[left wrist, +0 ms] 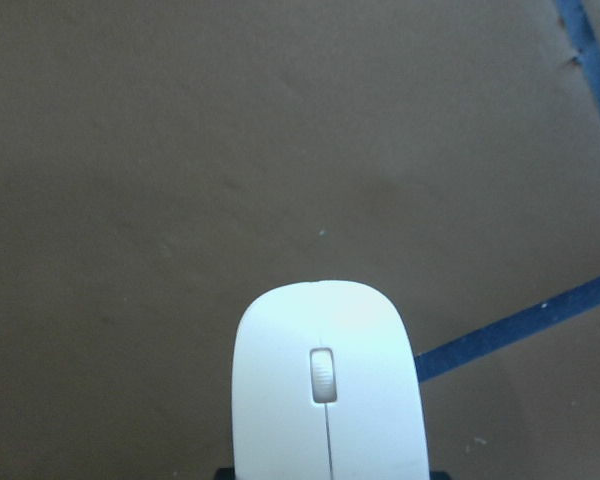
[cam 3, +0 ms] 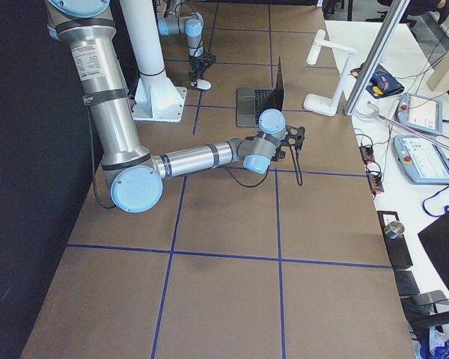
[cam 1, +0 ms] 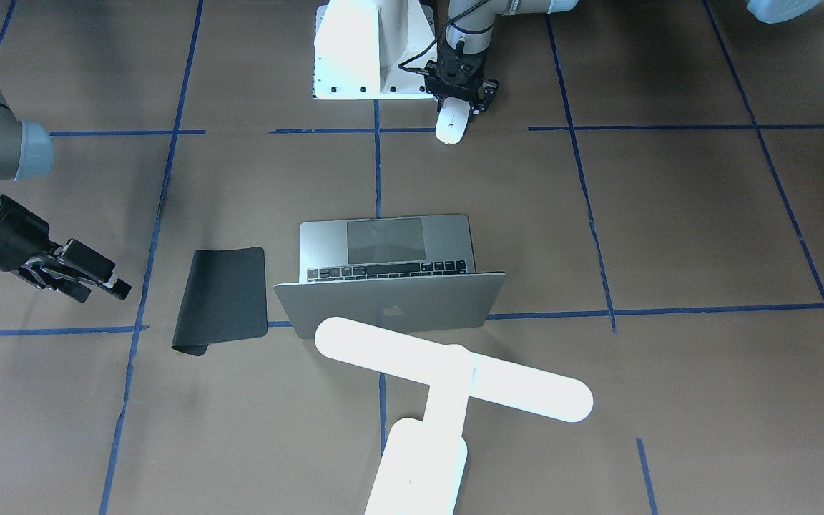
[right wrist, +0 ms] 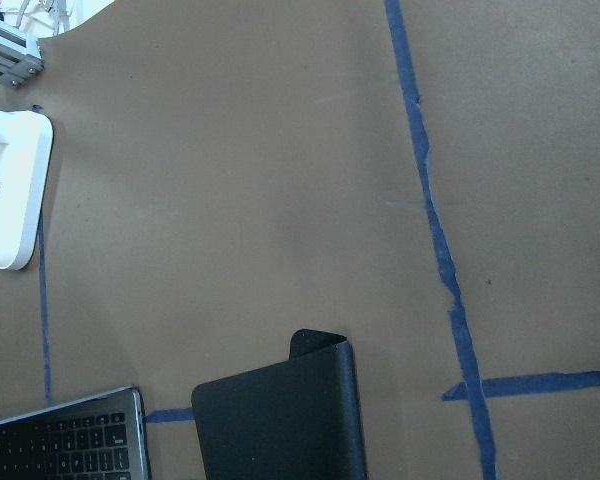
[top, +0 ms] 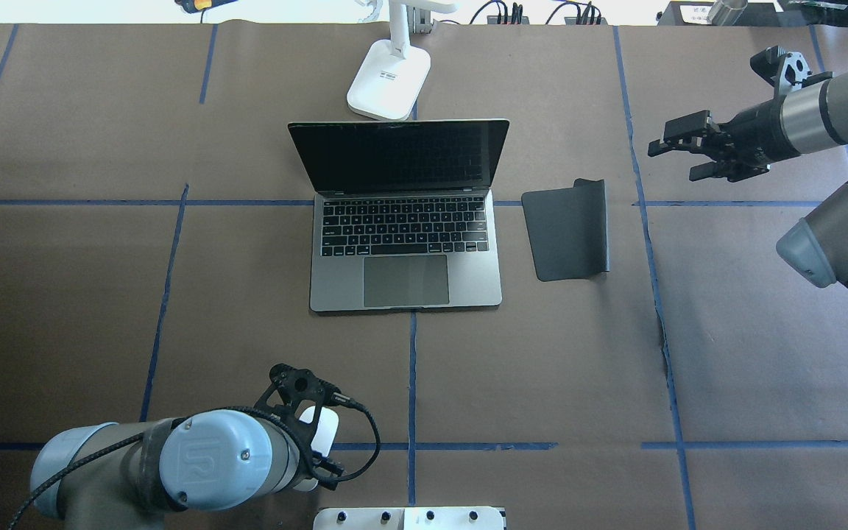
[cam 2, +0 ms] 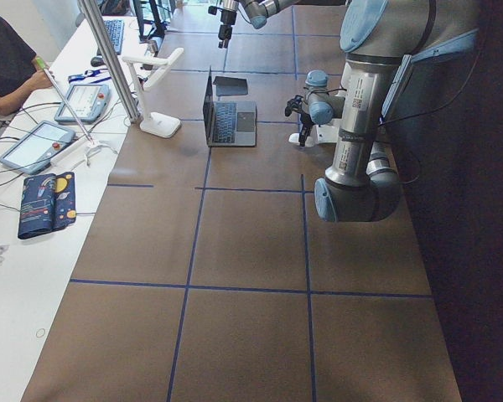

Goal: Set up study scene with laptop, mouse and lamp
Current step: 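Carry the white mouse over the laptop toward the mouse pad with the left gripper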

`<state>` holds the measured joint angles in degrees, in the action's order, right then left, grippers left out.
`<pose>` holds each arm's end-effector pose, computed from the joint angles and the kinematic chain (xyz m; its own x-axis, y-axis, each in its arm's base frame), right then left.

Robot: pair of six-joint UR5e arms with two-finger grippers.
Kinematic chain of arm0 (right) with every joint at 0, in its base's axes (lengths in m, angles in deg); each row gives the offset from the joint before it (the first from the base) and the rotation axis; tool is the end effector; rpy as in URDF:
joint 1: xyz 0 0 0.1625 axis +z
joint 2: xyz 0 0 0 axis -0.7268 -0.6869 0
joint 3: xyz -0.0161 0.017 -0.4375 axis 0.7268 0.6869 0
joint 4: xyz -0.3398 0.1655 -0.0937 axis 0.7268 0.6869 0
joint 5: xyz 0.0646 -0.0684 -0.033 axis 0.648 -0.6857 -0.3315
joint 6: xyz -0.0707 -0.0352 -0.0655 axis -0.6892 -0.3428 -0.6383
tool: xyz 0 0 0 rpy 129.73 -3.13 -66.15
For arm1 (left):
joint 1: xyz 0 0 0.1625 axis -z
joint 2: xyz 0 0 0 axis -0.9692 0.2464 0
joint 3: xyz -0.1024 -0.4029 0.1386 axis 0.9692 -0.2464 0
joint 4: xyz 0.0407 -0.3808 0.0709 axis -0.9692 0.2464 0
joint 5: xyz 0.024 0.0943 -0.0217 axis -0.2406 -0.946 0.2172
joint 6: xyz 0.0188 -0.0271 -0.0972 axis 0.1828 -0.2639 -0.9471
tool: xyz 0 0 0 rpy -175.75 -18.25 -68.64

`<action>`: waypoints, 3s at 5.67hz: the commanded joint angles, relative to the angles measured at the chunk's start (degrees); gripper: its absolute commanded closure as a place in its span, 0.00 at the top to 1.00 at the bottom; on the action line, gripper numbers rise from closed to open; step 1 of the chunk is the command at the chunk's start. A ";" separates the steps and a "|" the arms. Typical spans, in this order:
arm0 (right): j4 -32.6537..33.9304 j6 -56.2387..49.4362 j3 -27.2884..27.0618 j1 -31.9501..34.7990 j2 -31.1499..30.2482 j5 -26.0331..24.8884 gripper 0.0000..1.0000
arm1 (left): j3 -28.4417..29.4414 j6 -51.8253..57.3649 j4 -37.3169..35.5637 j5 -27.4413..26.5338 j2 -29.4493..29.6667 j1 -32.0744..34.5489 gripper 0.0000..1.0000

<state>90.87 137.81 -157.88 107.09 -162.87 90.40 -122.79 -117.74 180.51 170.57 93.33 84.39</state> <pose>-0.2294 -0.5336 0.4666 0.2776 0.1658 0.9463 -0.2787 0.9565 -0.0859 0.5282 -0.2069 0.2920 0.6150 0.3718 -0.6954 -0.2183 0.9277 0.3029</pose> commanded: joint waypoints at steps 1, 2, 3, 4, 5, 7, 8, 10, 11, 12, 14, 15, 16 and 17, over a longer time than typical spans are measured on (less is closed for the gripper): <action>-0.09 -3.69 -0.61 3.50 -3.06 3.24 1.00 | 0.57 -3.64 -0.03 0.07 5.28 1.71 0.00; 0.00 -5.47 -0.79 5.17 -4.64 4.30 1.00 | 3.71 -5.68 0.41 0.16 9.74 4.24 0.00; -0.09 -7.75 -0.88 6.40 -6.31 4.83 1.00 | 9.48 -5.87 0.50 0.16 16.31 5.57 0.00; -0.09 -9.68 -0.80 7.11 -7.46 5.01 1.00 | 12.76 -6.05 0.68 0.33 20.29 6.80 0.00; -0.09 -10.57 -0.79 7.90 -8.52 5.27 1.00 | 19.92 -5.87 0.68 0.42 26.94 8.47 0.00; -0.17 -11.90 -0.79 8.17 -9.84 5.45 1.00 | 39.34 -5.87 5.55 3.49 40.76 11.99 0.00; -0.26 -11.90 -0.97 8.17 -10.37 5.54 1.00 | 55.43 -6.13 11.34 3.41 50.64 12.43 0.00; -0.26 -11.90 -0.88 8.61 -10.46 6.59 1.00 | 73.15 -7.27 24.24 0.19 57.73 13.67 0.00; -0.18 -11.90 -0.71 8.53 -10.37 6.59 1.00 | 80.57 -7.89 24.93 -0.36 62.30 13.67 0.00; -0.18 -11.90 -0.62 8.53 -10.20 6.59 1.00 | 82.73 -9.11 27.11 -1.76 62.52 13.49 0.04; -0.18 -11.81 -0.88 8.53 -10.46 6.51 1.00 | 90.13 -10.27 31.78 -5.98 66.03 13.40 0.09; -0.18 -11.90 -0.88 8.53 -10.20 6.51 1.00 | 90.22 -10.35 33.53 -8.26 66.03 13.40 0.12; -0.18 -11.90 -0.88 8.53 -10.11 6.51 1.00 | 91.09 -10.36 35.03 -8.28 66.03 13.40 0.17; -0.18 -11.90 -0.80 8.53 -10.20 6.51 1.00 | 92.23 -10.36 35.48 -8.28 66.03 13.14 0.23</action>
<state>90.70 125.91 -158.75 115.61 -173.05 96.91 -31.52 -128.09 215.26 162.45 159.34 97.67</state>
